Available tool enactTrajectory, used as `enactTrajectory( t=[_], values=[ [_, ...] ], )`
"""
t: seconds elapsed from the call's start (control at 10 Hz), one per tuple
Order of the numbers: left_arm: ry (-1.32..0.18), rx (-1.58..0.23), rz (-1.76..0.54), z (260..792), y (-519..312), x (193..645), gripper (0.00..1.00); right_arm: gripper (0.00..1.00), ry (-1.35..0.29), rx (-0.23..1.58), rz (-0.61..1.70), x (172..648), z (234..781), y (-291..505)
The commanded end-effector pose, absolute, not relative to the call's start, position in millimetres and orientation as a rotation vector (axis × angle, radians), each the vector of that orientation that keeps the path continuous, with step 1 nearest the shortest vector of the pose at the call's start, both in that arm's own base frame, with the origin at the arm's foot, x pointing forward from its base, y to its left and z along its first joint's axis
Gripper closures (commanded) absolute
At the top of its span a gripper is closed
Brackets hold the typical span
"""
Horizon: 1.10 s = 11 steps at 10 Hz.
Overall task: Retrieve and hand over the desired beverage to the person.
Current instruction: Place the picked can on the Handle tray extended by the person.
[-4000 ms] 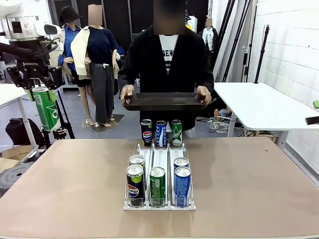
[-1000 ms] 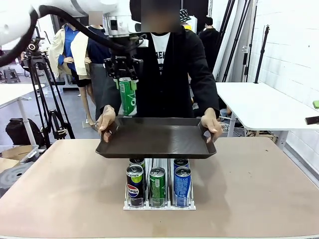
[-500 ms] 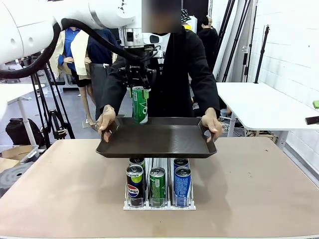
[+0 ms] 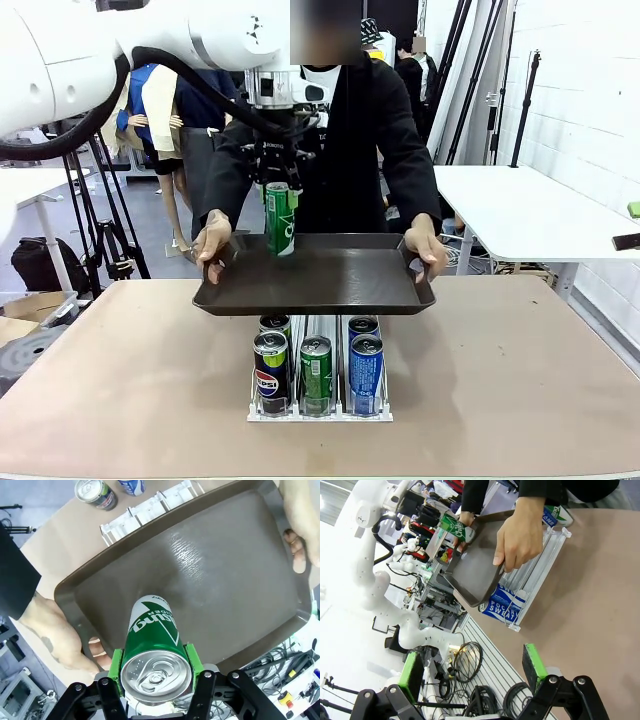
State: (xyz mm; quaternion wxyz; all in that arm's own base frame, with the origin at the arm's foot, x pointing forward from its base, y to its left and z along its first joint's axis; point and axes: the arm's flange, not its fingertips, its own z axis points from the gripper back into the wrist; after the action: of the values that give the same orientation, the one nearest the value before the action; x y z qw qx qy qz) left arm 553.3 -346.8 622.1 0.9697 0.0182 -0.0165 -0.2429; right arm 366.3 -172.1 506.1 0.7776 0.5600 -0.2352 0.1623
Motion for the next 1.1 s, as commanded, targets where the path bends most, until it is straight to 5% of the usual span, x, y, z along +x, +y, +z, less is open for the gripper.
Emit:
enactTrajectory(
  t=[0.0,0.7,1.0],
  values=[
    [-0.042,0.047,-0.488,610,-343,551,1.00,0.00,-0.520,1.201,0.345,365,504,-170],
    [-0.075,0.016,-0.489,607,-337,539,0.96,0.00,-0.520,1.201,0.345,365,504,-170],
    [-0.083,0.013,-0.480,615,-335,543,0.43,0.00,-0.520,1.201,0.345,365,504,-170]
  ],
)
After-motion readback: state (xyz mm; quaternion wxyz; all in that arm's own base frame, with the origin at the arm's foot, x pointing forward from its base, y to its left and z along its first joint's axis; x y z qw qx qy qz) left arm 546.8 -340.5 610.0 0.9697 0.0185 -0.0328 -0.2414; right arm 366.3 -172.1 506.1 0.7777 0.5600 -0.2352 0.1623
